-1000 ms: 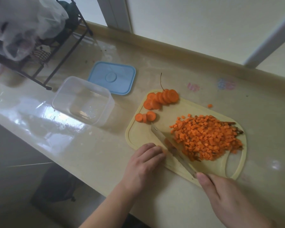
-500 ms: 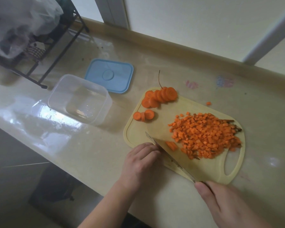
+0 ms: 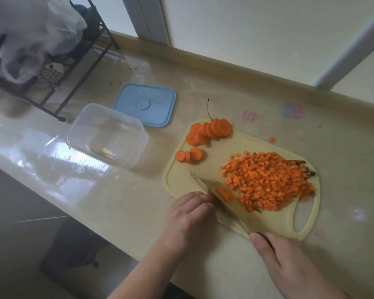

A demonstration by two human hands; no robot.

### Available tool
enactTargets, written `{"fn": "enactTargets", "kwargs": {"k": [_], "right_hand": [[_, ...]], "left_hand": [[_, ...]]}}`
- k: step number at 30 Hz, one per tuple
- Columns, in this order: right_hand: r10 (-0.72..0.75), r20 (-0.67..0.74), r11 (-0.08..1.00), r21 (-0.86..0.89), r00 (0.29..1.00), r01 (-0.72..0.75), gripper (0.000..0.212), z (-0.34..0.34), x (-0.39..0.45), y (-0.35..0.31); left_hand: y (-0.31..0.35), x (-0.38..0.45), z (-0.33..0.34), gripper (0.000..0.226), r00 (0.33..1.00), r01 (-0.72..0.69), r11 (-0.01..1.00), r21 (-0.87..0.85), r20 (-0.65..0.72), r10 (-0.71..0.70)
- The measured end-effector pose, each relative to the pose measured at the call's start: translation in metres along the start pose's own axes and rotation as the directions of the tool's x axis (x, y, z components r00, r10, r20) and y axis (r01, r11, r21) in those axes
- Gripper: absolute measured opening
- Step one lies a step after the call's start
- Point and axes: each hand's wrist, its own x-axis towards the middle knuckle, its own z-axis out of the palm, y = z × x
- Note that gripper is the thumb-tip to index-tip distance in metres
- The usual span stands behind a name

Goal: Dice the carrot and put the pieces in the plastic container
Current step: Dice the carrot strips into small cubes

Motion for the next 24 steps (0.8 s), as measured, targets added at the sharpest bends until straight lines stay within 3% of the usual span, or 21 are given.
{"fn": "enactTargets", "kwargs": {"k": [5, 11, 13, 16, 18, 19, 21, 23, 24], "right_hand": [[0.021, 0.017, 1.000, -0.007, 1.000, -0.021, 0.090, 0.002, -0.003, 0.001], [0.028, -0.019, 0.998, -0.048, 0.999, -0.029, 0.087, -0.002, -0.013, 0.006], [0.031, -0.023, 0.997, -0.068, 0.999, -0.032, 0.082, -0.003, -0.015, 0.004], [-0.009, -0.037, 0.984, -0.178, 0.999, 0.003, 0.072, -0.009, -0.019, 0.000], [-0.105, -0.043, 0.957, -0.277, 0.994, 0.090, 0.066, -0.008, -0.021, 0.001], [-0.141, -0.024, 0.934, -0.334, 0.990, 0.125, 0.064, -0.007, -0.022, 0.003], [-0.213, -0.070, 0.887, -0.432, 0.975, 0.163, 0.063, -0.004, -0.024, 0.003], [-0.281, -0.134, 0.852, -0.491, 0.950, 0.183, 0.066, -0.004, -0.025, 0.001], [-0.319, -0.164, 0.837, -0.512, 0.933, 0.196, 0.068, -0.004, -0.025, 0.001]], "left_hand": [[-0.001, -0.004, 0.003, 0.011, 0.998, 0.064, 0.997, -0.034, 0.021, -0.063], [-0.002, -0.005, -0.006, 0.013, 1.000, 0.026, 0.999, -0.036, 0.001, -0.026], [0.003, -0.009, -0.019, 0.018, 0.989, 0.104, 0.993, -0.051, -0.097, -0.109], [0.018, 0.003, -0.053, 0.023, 0.893, 0.305, 0.952, -0.030, -0.339, -0.297], [0.028, 0.028, -0.076, 0.023, 0.882, 0.328, 0.944, -0.027, -0.348, -0.317], [0.032, 0.043, -0.084, 0.021, 0.908, 0.330, 0.942, -0.054, -0.253, -0.333], [0.039, 0.074, -0.092, 0.018, 0.928, 0.356, 0.933, -0.058, 0.137, -0.346], [0.039, 0.093, -0.086, 0.020, 0.800, 0.292, 0.949, 0.117, 0.514, -0.309], [0.038, 0.097, -0.079, 0.023, 0.733, 0.216, 0.957, 0.192, 0.615, -0.289]]}}
